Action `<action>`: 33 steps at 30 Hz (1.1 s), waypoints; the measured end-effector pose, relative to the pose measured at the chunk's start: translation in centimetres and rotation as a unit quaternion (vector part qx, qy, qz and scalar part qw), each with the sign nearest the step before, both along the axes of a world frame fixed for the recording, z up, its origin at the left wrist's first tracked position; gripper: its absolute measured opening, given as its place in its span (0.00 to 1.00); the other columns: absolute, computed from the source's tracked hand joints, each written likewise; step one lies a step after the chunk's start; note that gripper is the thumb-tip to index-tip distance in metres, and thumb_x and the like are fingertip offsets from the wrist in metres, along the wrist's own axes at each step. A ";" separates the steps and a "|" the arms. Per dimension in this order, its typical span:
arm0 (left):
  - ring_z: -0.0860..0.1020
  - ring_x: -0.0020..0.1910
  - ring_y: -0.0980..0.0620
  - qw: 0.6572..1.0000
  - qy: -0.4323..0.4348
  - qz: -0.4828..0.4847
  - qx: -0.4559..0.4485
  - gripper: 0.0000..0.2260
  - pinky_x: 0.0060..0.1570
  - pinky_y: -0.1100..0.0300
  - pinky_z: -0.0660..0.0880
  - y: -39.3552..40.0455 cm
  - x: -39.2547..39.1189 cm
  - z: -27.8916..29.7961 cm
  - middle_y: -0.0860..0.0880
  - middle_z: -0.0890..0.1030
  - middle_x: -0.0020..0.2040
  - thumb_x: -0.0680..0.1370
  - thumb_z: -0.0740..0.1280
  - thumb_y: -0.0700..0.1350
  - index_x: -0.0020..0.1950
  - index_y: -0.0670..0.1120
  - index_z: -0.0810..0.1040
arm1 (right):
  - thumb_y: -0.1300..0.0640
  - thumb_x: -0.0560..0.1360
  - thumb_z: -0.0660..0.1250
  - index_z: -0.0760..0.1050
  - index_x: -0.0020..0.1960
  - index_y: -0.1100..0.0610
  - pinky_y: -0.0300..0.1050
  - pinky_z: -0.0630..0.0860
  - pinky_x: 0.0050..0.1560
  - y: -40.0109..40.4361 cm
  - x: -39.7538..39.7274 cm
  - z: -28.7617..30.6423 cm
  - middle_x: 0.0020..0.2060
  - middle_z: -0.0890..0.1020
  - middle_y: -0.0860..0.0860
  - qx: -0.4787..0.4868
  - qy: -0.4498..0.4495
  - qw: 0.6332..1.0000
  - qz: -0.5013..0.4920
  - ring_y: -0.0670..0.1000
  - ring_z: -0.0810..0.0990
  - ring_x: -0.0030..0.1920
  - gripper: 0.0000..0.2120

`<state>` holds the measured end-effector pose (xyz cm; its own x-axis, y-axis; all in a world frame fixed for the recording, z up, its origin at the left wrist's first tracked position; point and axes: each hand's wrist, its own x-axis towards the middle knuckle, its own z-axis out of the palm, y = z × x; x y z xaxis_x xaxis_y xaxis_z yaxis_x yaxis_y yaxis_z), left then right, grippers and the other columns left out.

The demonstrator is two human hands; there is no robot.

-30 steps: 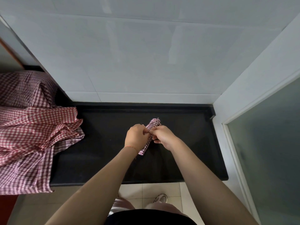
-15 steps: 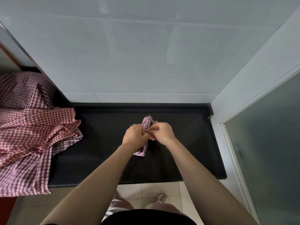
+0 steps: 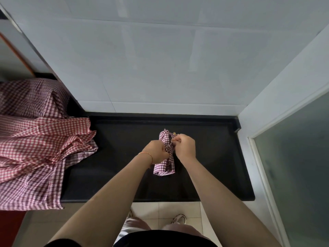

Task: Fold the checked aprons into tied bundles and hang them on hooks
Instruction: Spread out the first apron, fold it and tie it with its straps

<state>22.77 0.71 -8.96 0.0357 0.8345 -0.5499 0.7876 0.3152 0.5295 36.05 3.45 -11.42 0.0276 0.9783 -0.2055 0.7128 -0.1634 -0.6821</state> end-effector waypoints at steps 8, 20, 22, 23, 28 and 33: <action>0.72 0.35 0.54 0.995 -0.067 0.057 0.039 0.08 0.38 0.60 0.74 -0.3 -0.7 0.2 0.49 0.75 0.37 0.76 0.69 0.43 0.38 0.46 0.74 | 0.61 0.77 0.70 0.83 0.50 0.55 0.47 0.79 0.56 1.5 2.0 1.7 0.49 0.84 0.49 -0.053 0.032 0.995 0.075 0.48 0.81 0.50 0.04; 0.82 0.37 0.48 0.956 -0.144 0.220 0.128 0.20 0.46 0.52 0.82 5.3 -2.6 15.3 0.42 0.85 0.38 0.76 0.69 0.55 0.44 0.36 0.83 | 0.54 0.74 0.74 0.75 0.59 0.50 0.48 0.75 0.59 5.5 -0.7 18.2 0.58 0.78 0.46 -0.018 0.047 0.966 0.252 0.48 0.77 0.58 0.15; 0.80 0.39 0.46 0.945 -0.162 0.234 0.160 0.23 0.48 0.49 0.80 5.7 -3.4 18.6 0.41 0.84 0.41 0.75 0.70 0.56 0.47 0.34 0.83 | 0.52 0.71 0.77 0.76 0.58 0.53 0.49 0.77 0.57 5.4 -1.9 21.7 0.56 0.80 0.48 0.041 0.004 0.962 0.269 0.50 0.79 0.55 0.19; 0.79 0.39 0.46 0.943 -0.163 0.231 0.173 0.24 0.47 0.50 0.79 5.8 -3.7 20.1 0.41 0.83 0.41 0.75 0.71 0.57 0.47 0.34 0.82 | 0.51 0.71 0.76 0.76 0.57 0.54 0.50 0.77 0.56 5.2 -2.7 23.1 0.54 0.81 0.49 0.084 -0.020 0.961 0.263 0.51 0.79 0.53 0.18; 0.77 0.37 0.47 0.932 -0.158 0.200 0.257 0.22 0.37 0.56 0.71 5.4 -7.0 28.3 0.43 0.80 0.36 0.73 0.72 0.55 0.44 0.33 0.82 | 0.55 0.75 0.73 0.79 0.51 0.56 0.48 0.77 0.49 3.8 -6.7 30.5 0.48 0.83 0.49 0.247 -0.011 0.948 0.202 0.51 0.80 0.48 0.08; 0.77 0.51 0.55 0.899 -0.087 0.075 0.422 0.09 0.48 0.62 0.68 3.7 -12.4 35.9 0.56 0.79 0.43 0.73 0.74 0.53 0.41 0.48 0.83 | 0.59 0.75 0.73 0.81 0.44 0.52 0.35 0.73 0.44 3.0 -10.0 37.7 0.41 0.82 0.43 0.294 0.065 0.937 0.179 0.46 0.80 0.45 0.03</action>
<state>10.36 4.40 26.98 -0.0880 0.9546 0.2846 0.6521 -0.1607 0.7409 26.02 6.50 26.29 -0.3114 0.8651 0.3931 0.5547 0.5014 -0.6640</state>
